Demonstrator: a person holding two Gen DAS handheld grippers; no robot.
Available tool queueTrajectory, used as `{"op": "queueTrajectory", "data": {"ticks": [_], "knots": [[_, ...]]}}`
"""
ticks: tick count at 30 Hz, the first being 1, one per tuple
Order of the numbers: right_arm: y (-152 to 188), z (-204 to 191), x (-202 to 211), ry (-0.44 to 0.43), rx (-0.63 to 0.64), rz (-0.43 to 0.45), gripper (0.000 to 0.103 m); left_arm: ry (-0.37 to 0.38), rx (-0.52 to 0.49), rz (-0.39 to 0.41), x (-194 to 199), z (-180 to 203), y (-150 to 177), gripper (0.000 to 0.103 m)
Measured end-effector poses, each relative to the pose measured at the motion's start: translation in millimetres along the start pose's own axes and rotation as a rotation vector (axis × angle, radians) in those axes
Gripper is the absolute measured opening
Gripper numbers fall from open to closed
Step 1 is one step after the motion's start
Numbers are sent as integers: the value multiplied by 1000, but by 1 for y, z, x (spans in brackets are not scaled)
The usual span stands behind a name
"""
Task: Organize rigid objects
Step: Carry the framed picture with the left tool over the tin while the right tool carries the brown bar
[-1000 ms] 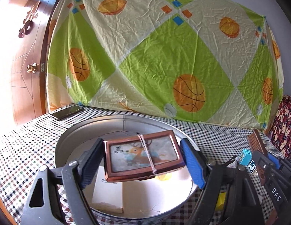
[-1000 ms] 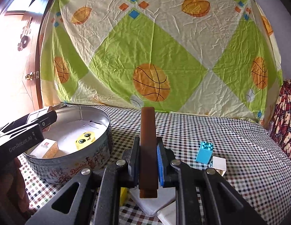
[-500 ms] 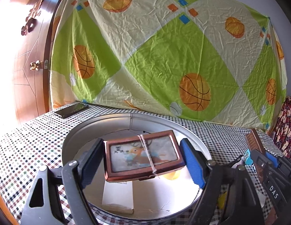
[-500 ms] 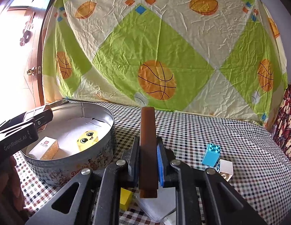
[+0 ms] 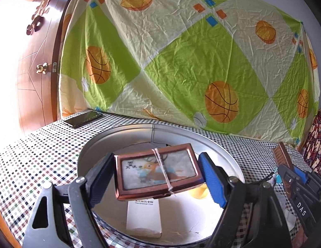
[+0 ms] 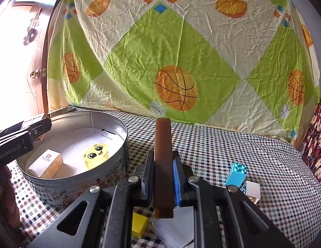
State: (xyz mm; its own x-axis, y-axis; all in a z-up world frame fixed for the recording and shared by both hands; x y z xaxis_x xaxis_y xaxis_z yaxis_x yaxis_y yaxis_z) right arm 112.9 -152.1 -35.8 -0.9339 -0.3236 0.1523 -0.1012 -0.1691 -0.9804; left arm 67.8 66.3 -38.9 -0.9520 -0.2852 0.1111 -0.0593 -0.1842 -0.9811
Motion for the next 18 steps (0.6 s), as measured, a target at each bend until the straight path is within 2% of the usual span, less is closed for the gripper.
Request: {"op": "queueTrajectory", "data": {"ticks": [12, 18], "knots": [[-3, -14, -9, -25, 27, -9, 17, -14, 5, -22, -7, -12, -2, 82], [-14, -28, -13, -68, 36, -2, 17, -15, 3, -27, -8, -18, -6, 82]]}}
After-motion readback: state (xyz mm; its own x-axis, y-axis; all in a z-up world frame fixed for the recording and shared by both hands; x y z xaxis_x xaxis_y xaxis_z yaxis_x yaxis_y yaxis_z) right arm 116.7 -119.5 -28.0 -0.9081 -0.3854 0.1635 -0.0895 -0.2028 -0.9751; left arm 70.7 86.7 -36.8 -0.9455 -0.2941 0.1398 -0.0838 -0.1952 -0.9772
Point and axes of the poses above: each gripper's, at about its wrist camera, not at the fingertips, and x roughly against the way its jaws point, z to its right, y to its underside, the point moved 1 cm from there along -x, roughly the way its jaws point, and after that the axes turned 13 degrees about z, right-handed, at the moved point
